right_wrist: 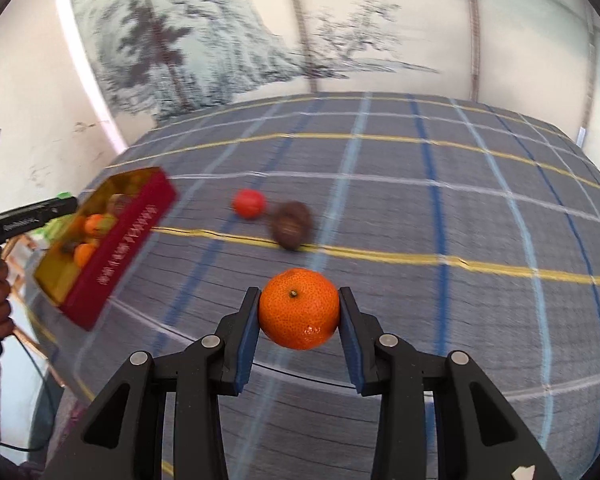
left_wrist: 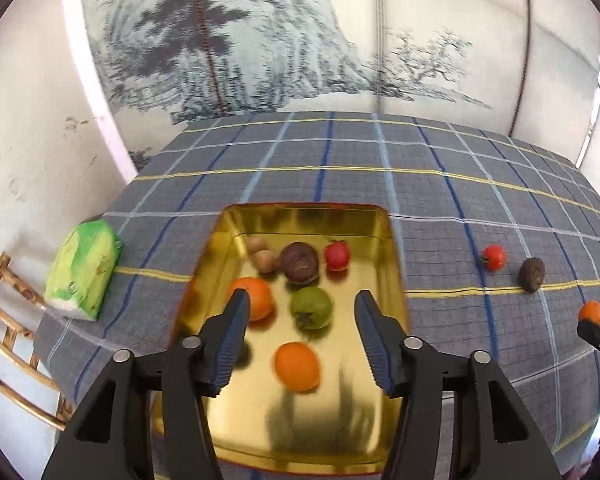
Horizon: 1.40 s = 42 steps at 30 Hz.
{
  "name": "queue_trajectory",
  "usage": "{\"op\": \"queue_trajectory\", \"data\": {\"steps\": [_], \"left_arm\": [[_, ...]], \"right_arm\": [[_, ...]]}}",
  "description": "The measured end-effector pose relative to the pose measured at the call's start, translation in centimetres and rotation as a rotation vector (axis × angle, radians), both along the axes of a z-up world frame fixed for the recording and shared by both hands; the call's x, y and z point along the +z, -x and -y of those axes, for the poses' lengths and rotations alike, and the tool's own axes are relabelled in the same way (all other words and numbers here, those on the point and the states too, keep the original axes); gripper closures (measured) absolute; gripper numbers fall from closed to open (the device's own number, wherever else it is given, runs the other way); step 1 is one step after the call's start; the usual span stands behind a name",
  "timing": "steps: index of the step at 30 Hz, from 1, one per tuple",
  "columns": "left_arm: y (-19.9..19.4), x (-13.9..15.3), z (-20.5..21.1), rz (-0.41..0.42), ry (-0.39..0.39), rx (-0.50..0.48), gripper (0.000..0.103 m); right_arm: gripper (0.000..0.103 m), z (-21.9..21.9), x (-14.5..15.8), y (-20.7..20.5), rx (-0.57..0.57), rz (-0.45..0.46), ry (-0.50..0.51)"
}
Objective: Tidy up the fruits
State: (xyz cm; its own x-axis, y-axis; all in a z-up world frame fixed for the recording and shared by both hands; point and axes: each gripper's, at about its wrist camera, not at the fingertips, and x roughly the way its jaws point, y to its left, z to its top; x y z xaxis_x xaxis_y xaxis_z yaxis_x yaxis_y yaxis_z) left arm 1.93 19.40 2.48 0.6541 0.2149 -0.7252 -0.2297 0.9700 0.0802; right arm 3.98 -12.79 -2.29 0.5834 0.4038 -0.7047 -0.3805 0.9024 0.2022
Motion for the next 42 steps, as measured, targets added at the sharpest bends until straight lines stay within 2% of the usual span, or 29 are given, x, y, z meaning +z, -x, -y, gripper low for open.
{"op": "queue_trajectory", "data": {"steps": [6,11,24,31,42], "left_arm": [[1.9,-0.2,-3.0,0.001,-0.024,0.072,0.043],[2.9,-0.5,-5.0,-0.006,-0.013,0.107,0.043],[3.9,-0.8,-6.9,0.001,-0.012,0.130,0.042],[3.8,-1.1,-7.7,-0.004,-0.013,0.139,0.041],[3.6,-1.3,-7.9,-0.007,-0.026,0.135,0.041]], "right_arm": [[0.068,-6.0,2.4,-0.2,0.135,0.022,-0.048],[0.068,-11.1,3.4,-0.5,0.238,0.038,-0.056],[0.068,-20.6,3.0,-1.1,0.413,0.039,-0.019],[0.068,-23.6,1.6,-1.7,0.453,0.023,0.015],[0.068,-25.3,-0.2,-2.5,0.466,-0.001,0.054]]}}
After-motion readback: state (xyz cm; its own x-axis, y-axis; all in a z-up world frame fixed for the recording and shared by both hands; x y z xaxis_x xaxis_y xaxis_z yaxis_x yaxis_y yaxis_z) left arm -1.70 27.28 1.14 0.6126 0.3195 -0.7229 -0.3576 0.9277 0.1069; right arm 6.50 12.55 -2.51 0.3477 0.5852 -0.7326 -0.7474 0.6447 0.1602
